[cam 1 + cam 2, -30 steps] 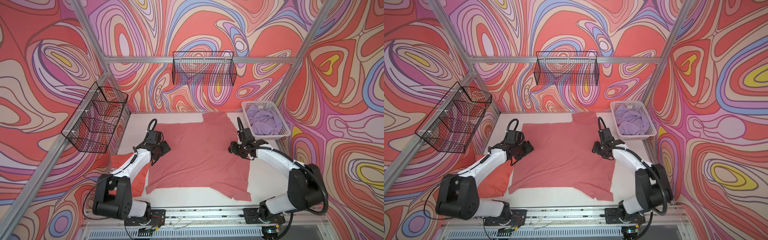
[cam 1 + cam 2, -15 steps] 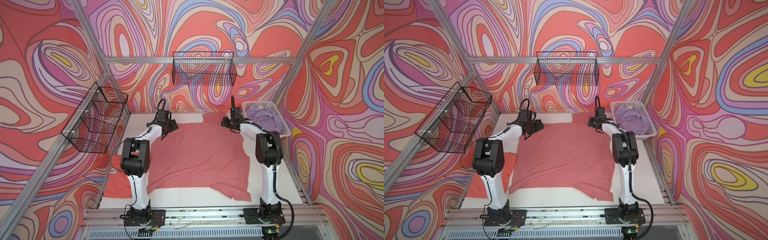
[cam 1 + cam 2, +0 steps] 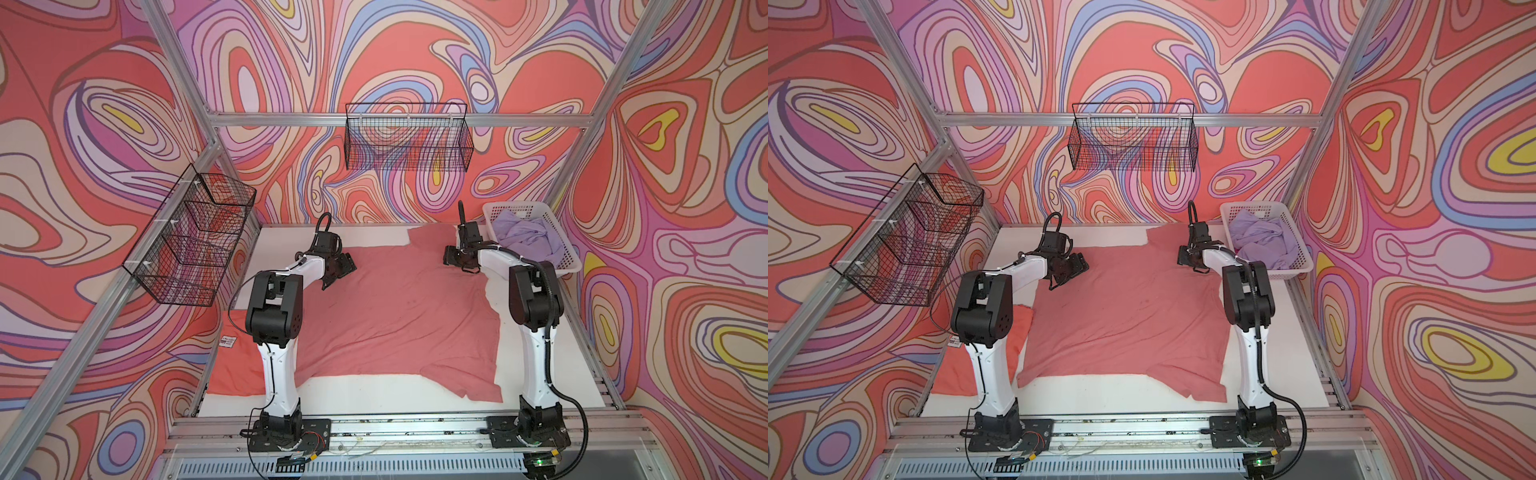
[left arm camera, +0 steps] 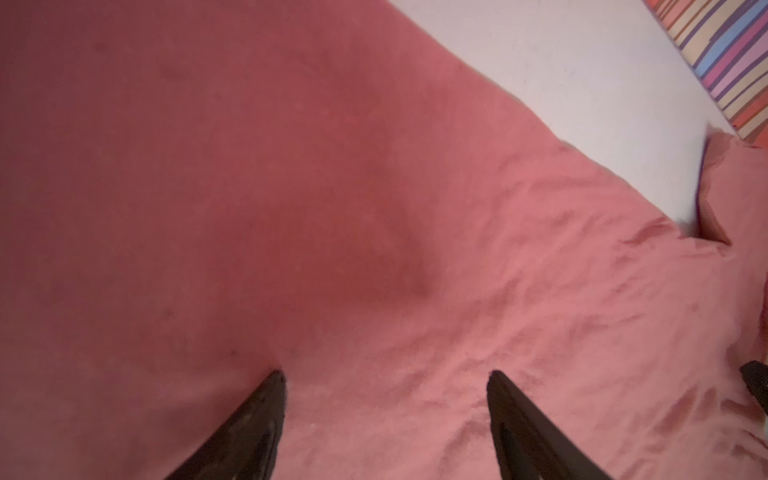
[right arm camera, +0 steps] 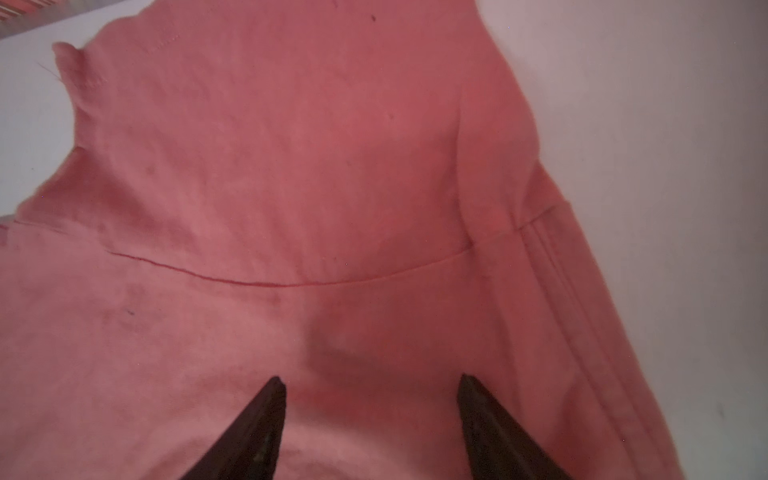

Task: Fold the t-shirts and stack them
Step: 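Release the hem and move both grippers to the shirt's far shoulders, then grasp the far shoulder edges of the pink shirt with both grippers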

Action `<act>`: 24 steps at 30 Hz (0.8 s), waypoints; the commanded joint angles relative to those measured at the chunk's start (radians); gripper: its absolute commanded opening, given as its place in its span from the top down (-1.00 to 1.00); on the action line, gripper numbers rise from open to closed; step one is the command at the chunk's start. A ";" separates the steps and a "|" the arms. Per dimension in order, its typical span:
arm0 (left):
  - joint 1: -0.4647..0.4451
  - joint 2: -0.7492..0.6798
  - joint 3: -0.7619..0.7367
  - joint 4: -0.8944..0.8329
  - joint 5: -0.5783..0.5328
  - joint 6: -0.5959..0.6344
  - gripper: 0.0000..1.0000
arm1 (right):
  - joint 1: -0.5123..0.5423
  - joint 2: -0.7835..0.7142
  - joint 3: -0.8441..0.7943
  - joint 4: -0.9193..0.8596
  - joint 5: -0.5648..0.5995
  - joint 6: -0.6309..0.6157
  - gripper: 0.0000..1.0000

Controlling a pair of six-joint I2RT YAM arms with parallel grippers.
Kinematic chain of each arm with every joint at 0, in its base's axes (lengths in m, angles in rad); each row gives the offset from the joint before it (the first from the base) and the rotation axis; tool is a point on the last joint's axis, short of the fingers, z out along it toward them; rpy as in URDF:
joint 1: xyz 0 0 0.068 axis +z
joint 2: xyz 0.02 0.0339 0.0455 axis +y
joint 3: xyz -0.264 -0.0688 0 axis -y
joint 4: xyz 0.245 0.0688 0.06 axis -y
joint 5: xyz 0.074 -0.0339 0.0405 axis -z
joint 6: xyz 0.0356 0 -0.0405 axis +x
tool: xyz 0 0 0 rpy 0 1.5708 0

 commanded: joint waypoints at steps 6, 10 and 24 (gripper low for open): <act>-0.015 -0.052 -0.141 -0.101 0.043 -0.050 -0.50 | -0.022 -0.057 -0.162 -0.158 0.085 -0.077 -0.39; -0.019 -0.127 -0.266 -0.126 0.047 -0.074 -0.47 | -0.022 -0.072 -0.175 -0.165 0.083 -0.079 -0.39; -0.050 -0.337 -0.431 -0.160 0.092 -0.124 -0.48 | -0.022 -0.213 -0.325 -0.201 0.108 -0.058 -0.39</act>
